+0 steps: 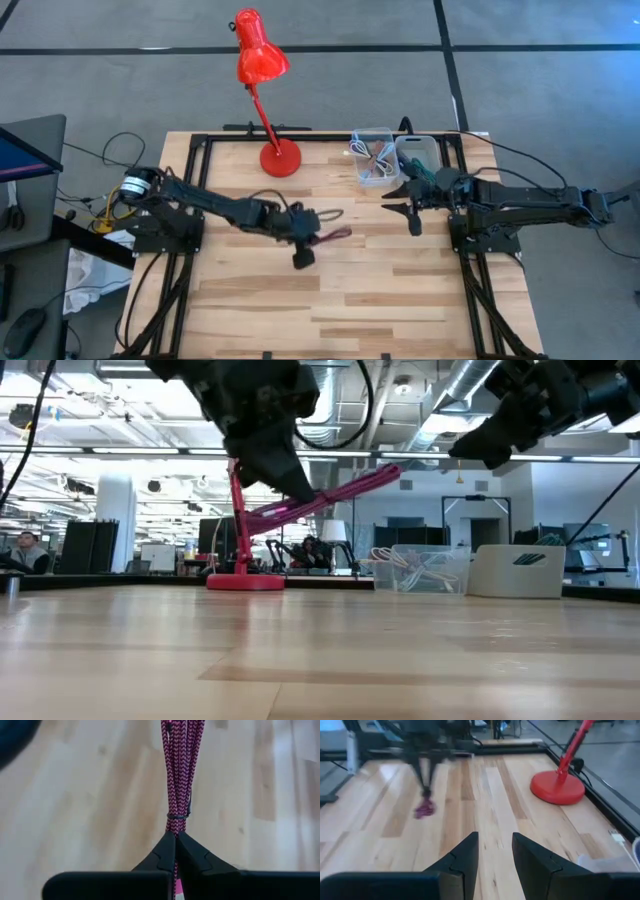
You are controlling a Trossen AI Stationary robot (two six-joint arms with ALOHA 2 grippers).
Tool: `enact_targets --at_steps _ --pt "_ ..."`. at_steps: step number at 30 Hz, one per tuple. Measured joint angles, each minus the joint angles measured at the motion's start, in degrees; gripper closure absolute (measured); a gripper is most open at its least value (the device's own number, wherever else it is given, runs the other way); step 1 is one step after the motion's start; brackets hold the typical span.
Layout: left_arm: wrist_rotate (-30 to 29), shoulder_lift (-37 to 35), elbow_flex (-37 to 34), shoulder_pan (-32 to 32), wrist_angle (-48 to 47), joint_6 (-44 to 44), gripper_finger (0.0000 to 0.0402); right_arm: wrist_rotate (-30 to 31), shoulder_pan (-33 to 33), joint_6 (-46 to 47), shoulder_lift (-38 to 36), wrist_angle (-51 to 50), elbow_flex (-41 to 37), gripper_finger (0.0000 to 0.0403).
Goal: Pick & Place USB Port
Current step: Put the black and pink charger cable into the gray bin
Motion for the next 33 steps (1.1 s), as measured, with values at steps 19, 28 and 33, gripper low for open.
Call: enact_targets --at_steps 19,28,33 --pt "2.17 -1.24 0.13 10.46 21.38 17.3 0.0397 -5.79 5.79 1.07 7.8 18.34 0.04 0.0291" --pt "2.3 -1.26 0.13 10.7 23.26 18.49 0.0396 -4.12 5.66 1.07 14.97 29.19 0.02 0.0291" --pt "2.81 -1.28 0.13 10.61 23.4 18.47 0.0396 -3.97 4.74 1.55 17.45 34.25 0.02 0.0291"
